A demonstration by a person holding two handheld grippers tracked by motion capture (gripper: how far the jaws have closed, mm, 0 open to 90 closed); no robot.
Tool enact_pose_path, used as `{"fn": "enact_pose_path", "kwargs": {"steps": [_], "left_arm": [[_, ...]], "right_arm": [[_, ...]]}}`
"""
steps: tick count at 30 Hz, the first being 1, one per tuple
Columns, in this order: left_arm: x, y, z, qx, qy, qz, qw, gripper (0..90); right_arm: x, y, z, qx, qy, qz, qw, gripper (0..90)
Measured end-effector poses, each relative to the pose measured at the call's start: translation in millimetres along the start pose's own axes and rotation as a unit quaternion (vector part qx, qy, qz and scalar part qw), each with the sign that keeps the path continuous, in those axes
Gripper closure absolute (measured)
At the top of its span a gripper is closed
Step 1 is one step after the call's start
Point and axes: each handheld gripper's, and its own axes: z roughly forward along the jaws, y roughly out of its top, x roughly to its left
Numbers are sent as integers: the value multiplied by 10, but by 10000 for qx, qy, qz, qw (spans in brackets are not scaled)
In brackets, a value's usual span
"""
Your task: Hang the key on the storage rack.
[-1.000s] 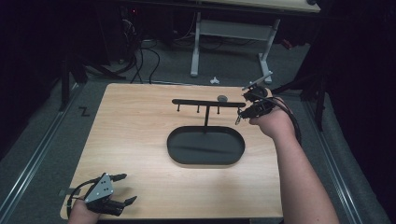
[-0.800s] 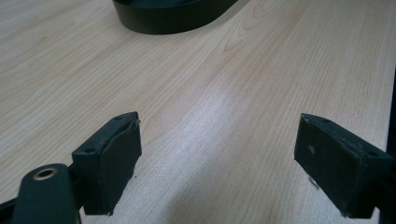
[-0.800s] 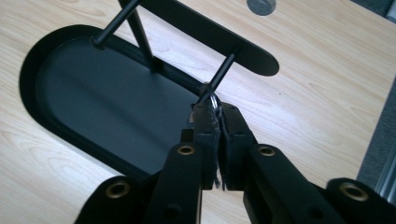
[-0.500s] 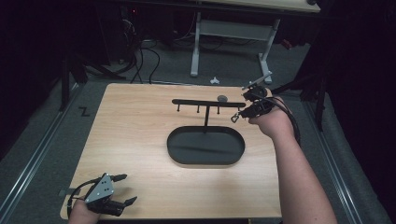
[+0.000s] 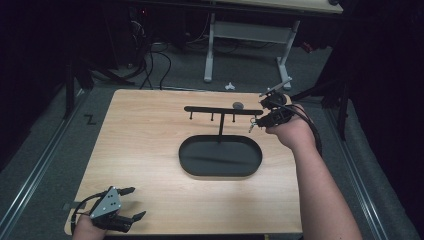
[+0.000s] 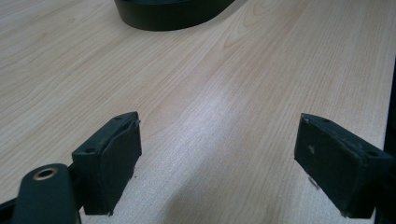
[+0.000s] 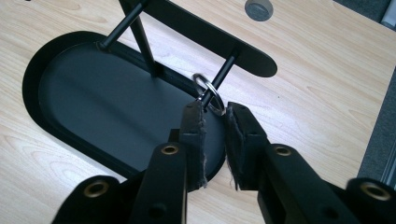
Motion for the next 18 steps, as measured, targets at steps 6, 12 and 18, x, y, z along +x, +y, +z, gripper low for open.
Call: {"fn": "enact_pose_path", "kwargs": {"steps": [6,12,18], "left_arm": [[-1,1,3,8,-10,-3,10000,153],[-6,-1,8,9,-12,-4,10000,153],[-5,-2,4,18,-16,-2,10000,153]], "right_arm": [[23,-21,-27,-26,-35,-35,10000,648],[40,-38,-19,-27,-61,-23,10000,540],[37,-69,22,-38,-51,46,10000,417]]}}
